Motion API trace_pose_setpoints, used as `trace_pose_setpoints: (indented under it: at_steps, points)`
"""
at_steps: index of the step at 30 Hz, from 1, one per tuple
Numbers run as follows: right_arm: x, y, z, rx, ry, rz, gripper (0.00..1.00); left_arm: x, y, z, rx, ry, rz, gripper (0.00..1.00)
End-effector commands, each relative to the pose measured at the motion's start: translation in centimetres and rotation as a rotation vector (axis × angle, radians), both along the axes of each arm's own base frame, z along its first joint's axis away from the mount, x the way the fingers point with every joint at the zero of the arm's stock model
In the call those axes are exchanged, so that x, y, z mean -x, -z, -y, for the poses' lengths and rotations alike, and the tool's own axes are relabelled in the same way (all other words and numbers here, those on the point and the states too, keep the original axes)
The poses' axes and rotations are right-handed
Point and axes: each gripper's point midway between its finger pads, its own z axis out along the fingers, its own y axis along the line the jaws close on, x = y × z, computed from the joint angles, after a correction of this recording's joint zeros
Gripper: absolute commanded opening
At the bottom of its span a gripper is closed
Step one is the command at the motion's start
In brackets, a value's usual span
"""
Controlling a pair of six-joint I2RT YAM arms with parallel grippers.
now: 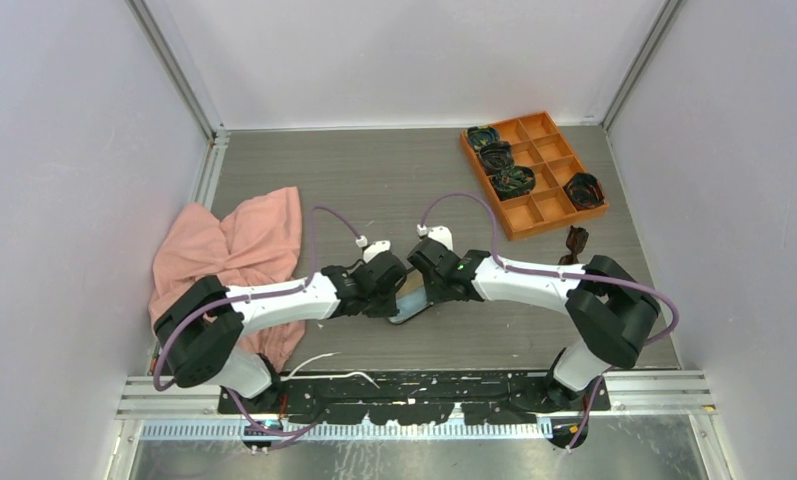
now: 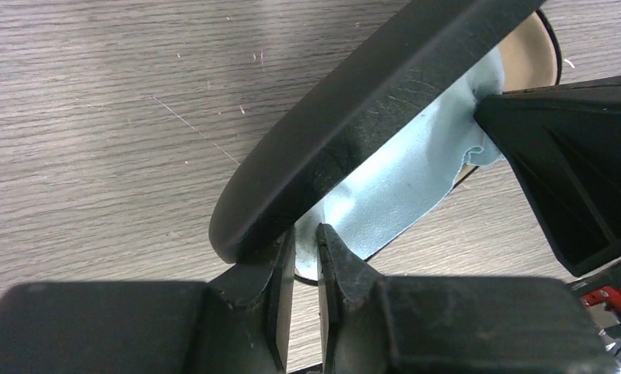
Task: Organize the sunglasses
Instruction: Place the glasses cleaning cloth in the sunglasses case.
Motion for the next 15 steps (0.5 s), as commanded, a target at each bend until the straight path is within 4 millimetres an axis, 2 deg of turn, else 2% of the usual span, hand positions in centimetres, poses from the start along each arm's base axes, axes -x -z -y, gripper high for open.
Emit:
trace_pose_setpoints:
  at_steps: [1, 10, 12, 14, 15]
  points:
    - [-0.7, 0.0, 0.5, 0.015, 0.018, 0.036, 0.01, -0.7, -2.0, -0.1, 0.011, -0.006, 0.045, 0.20]
    - [-0.6, 0.4, 0.3, 0.007, 0.016, 0.028, 0.00, 0.3, -3.4, -1.0, 0.077, -0.057, 0.041, 0.23]
    - [-0.5, 0.4, 0.4, 0.009, 0.015, 0.027, 0.01, 0.4, -3.6, -1.1, 0.093, -0.065, 0.046, 0.28]
    - [-0.5, 0.5, 0.4, 0.010, 0.014, 0.026, 0.01, 0.5, -3.5, -1.3, 0.096, -0.074, 0.046, 0.39]
    - [-0.5, 0.5, 0.4, 0.009, 0.014, 0.025, 0.01, 0.5, -3.3, -1.4, 0.095, -0.078, 0.044, 0.42]
